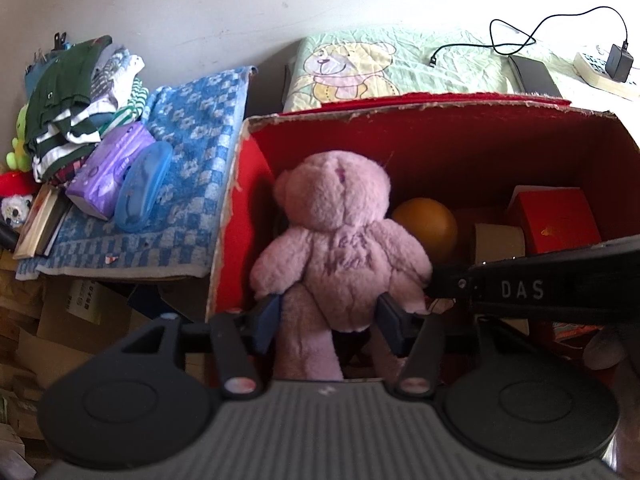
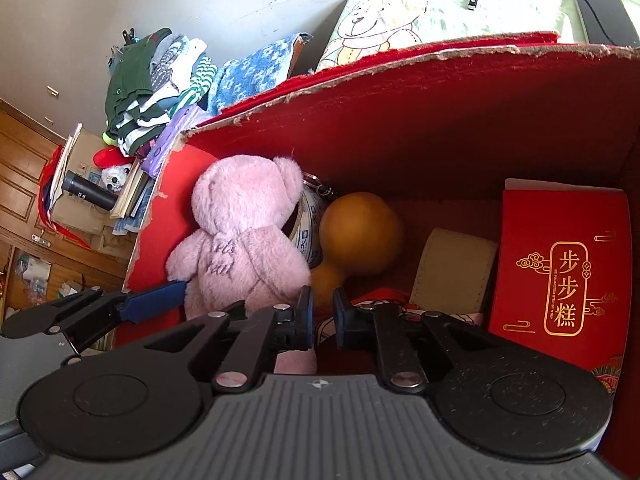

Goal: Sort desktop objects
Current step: 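Lower the pink teddy bear into the box and open both grippers, then withdraw both grippers from the box back to the plush pile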

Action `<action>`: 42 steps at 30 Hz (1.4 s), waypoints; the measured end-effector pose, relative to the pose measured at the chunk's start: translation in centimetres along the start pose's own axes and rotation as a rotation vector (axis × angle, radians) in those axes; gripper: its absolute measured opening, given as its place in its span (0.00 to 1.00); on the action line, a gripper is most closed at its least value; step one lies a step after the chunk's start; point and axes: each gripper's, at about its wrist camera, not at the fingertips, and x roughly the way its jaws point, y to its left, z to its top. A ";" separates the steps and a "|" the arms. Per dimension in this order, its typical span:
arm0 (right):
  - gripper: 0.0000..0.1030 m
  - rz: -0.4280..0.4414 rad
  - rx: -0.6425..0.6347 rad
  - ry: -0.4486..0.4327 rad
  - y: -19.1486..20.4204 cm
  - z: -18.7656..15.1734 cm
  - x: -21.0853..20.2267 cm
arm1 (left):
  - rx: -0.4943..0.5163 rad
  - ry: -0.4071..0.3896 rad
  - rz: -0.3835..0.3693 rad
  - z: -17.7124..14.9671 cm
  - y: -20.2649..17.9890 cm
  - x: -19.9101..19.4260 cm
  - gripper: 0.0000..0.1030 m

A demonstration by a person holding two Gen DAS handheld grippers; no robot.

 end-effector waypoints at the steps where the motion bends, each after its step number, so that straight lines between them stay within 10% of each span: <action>1: 0.14 0.000 0.003 -0.001 0.0 0.0 0.0 | 0.001 0.000 0.000 0.0 0.0 0.0 0.56; 14: 0.22 -0.015 0.027 -0.034 -0.2 0.0 -0.2 | -0.009 0.002 0.000 0.3 0.1 -0.8 0.72; 42: 0.28 -0.045 0.016 -0.218 -1.6 -2.2 -8.1 | -0.062 -0.023 0.087 0.6 -3.1 -4.8 0.72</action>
